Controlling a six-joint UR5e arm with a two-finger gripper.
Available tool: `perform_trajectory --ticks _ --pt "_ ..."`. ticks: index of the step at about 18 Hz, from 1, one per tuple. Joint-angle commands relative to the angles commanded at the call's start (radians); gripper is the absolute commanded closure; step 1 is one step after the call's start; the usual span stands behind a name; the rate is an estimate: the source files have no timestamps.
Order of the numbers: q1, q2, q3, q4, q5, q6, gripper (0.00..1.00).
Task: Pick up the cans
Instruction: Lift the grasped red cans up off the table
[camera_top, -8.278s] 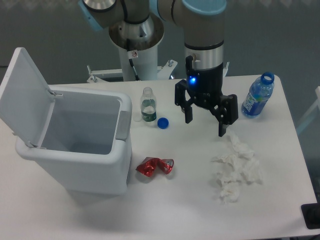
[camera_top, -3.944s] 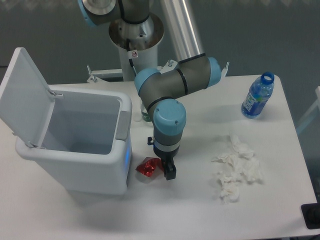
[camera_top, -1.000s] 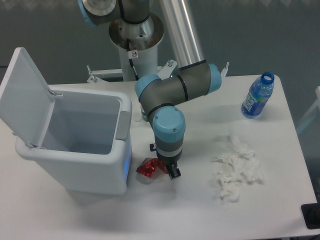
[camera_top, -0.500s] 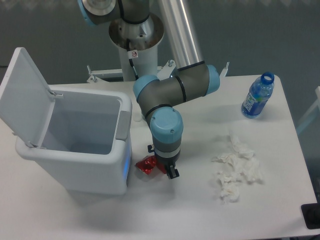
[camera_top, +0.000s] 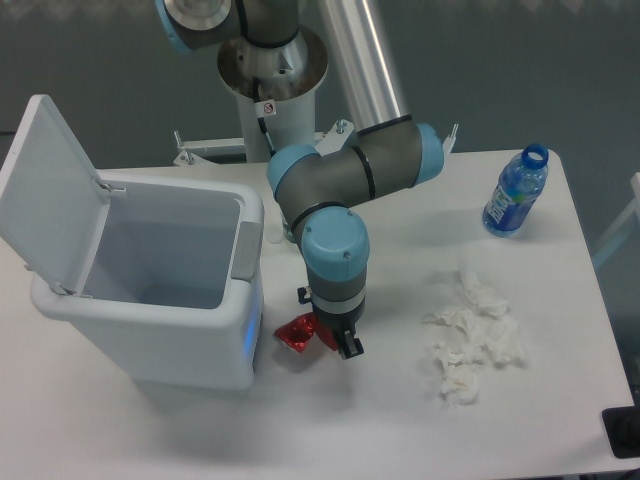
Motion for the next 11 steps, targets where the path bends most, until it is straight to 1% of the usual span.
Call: perform_trajectory --ticks 3,6,8,9,11 --pt "0.054 0.046 0.003 -0.002 -0.008 0.0 0.59" --pt "0.101 0.066 0.017 -0.002 -0.011 -0.002 0.59" --pt "0.123 0.074 0.028 -0.005 -0.032 -0.006 0.59" --pt "0.13 0.08 0.037 -0.02 -0.055 -0.012 0.59" --pt "0.155 0.107 0.063 -0.075 -0.106 -0.023 0.59"
